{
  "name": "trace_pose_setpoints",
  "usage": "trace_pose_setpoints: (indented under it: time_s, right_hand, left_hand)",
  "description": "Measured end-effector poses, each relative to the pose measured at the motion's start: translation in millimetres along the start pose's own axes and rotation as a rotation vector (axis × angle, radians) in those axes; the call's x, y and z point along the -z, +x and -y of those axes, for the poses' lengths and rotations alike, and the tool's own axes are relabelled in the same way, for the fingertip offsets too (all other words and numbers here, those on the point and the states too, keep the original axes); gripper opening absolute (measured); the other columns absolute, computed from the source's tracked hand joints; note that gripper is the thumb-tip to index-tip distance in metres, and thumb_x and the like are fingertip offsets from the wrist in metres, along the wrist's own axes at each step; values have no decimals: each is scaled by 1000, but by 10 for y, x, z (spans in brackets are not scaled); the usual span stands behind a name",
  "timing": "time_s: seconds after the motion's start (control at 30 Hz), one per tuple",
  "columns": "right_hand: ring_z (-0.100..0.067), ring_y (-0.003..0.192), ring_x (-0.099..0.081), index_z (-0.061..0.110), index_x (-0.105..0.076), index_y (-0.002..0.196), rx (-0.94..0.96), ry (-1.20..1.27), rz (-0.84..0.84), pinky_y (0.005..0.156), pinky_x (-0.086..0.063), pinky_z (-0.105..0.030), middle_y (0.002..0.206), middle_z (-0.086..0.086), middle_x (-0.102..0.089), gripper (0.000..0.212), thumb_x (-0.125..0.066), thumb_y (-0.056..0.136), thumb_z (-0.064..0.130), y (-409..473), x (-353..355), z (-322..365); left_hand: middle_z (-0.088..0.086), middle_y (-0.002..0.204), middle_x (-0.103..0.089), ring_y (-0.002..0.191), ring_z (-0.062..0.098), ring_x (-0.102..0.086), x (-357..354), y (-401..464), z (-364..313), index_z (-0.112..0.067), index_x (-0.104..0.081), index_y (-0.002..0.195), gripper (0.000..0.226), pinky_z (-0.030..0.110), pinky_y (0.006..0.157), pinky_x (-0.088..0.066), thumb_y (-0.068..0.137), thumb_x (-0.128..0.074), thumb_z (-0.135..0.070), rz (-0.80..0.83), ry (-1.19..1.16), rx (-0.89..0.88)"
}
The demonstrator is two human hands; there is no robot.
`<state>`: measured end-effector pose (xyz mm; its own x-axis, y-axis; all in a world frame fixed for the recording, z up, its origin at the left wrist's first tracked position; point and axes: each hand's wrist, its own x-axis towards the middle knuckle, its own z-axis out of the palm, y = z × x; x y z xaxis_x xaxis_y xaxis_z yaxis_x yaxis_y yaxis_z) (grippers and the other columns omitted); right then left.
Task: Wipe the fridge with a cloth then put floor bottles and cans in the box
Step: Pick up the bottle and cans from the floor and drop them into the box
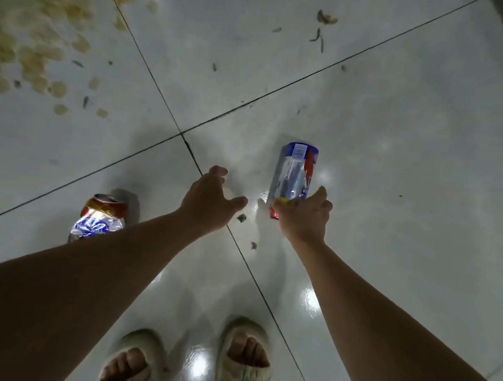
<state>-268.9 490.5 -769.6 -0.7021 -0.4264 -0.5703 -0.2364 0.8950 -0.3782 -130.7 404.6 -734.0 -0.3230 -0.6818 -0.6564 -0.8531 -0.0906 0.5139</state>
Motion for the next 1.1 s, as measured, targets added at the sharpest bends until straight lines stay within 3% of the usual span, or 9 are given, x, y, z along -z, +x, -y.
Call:
trace_pose_setpoints:
  time_s: [0.13, 0.33, 0.57, 0.77, 0.97, 1.1]
  right_hand:
    - [-34, 122, -41, 4, -13, 144, -15, 36, -29, 97, -43, -44, 135, -21, -38, 101, -75, 73, 41, 212, -245, -107]
    - [-33, 109, -52, 2, -26, 136, 15, 20, -61, 81, -49, -36, 127, -20, -46, 79, -71, 77, 29, 140, -396, -9]
    - [-32, 112, -50, 2, -24, 138, 167, -10, 56, 87, -52, -45, 128, -21, -43, 76, -68, 79, 20, -548, -652, 373]
    - [-33, 113, -49, 0, -26, 136, 294, -58, 138, 90, -50, -44, 128, -21, -45, 73, -68, 79, 20, -1012, -1069, 739]
    - [-31, 110, -53, 0, -30, 135, 362, -28, 179, 85, -54, -46, 126, -20, -48, 72, -68, 76, 18, -1160, -1485, 828]
    - [-29, 112, -50, 1, -29, 135, 397, -51, 190, 89, -51, -44, 127, -18, -47, 75, -71, 77, 21, -1162, -1687, 789]
  left_hand:
    - [8, 136, -49, 124, 26, -47, -110, 123, 228, -12, -34, 137, 68, 40, 102, -40, 81, -67, -32, -17, -11, 7]
    - [9, 134, -50, 121, 27, -48, 25, 73, 486, -10, -36, 136, 67, 42, 100, -42, 81, -68, -31, -76, -75, 32]
    - [9, 133, -49, 119, 25, -48, 380, -287, 964, -12, -36, 135, 66, 31, 91, -40, 80, -70, -27, -208, -168, 151]
    - [8, 125, -51, 115, 28, -48, 667, -548, 1582, -14, -43, 126, 62, 37, 94, -41, 73, -72, -26, -379, -132, 311]
    - [11, 135, -40, 123, 31, -41, 594, -622, 2197, -16, -30, 135, 91, 48, 98, -37, 66, -75, -53, -308, -83, 504]
    - [15, 132, -40, 123, 34, -39, 425, -588, 2507, -15, -27, 134, 91, 51, 97, -34, 66, -78, -45, -252, -125, 655]
